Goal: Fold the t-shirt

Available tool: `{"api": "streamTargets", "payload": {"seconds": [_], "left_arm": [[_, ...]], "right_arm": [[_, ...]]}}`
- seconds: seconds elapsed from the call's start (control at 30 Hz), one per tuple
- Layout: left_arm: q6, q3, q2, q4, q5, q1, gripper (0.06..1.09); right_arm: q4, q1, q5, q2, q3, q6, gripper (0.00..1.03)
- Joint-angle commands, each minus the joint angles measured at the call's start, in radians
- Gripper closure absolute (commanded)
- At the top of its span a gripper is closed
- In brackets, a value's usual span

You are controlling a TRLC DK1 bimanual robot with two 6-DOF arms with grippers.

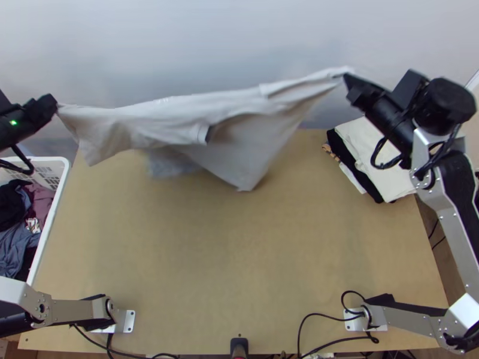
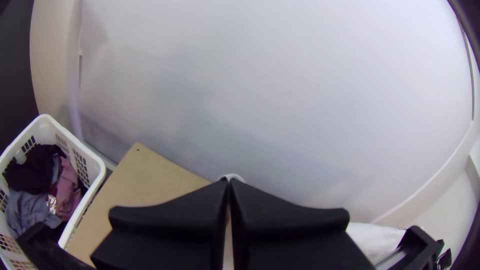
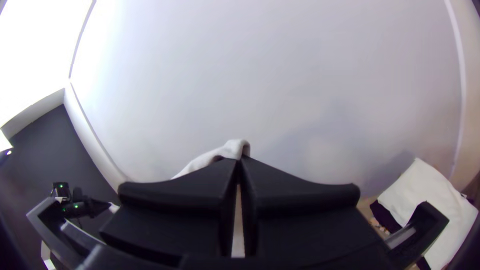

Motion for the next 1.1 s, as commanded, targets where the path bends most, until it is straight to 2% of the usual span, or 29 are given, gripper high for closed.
{"api": "streamTargets", "payload": {"seconds": [0.0, 0.23, 0.5, 0.63, 0.8, 0.9, 1.07], "left_arm": [[-0.034, 0.046, 0.009, -0.029, -0.008, 0.023, 1.05], [-0.031, 0.040, -0.009, -0.109, 0.001, 0.056, 1.04], [-0.067, 0.072, -0.126, -0.069, 0.024, 0.067, 1.04], [-0.094, 0.107, -0.189, 0.026, 0.022, 0.104, 1.04], [-0.097, 0.155, -0.248, 0.110, -0.036, 0.112, 1.05], [-0.097, 0.179, -0.284, 0.129, -0.073, 0.113, 1.05], [-0.097, 0.181, -0.370, 0.143, -0.083, 0.124, 1.05]], "right_arm": [[0.022, -0.004, 0.028, 0.004, 0.031, 0.008, 1.00], [0.016, 0.005, 0.026, -0.087, -0.058, 0.010, 1.00], [0.072, -0.003, 0.028, -0.224, -0.112, -0.039, 1.00], [0.141, -0.024, 0.029, -0.254, -0.080, -0.125, 1.00], [0.278, -0.023, 0.058, -0.288, -0.054, -0.274, 1.00], [0.312, -0.026, 0.077, -0.309, -0.021, -0.289, 1.00], [0.299, -0.032, 0.084, -0.400, -0.009, -0.289, 1.00]]}}
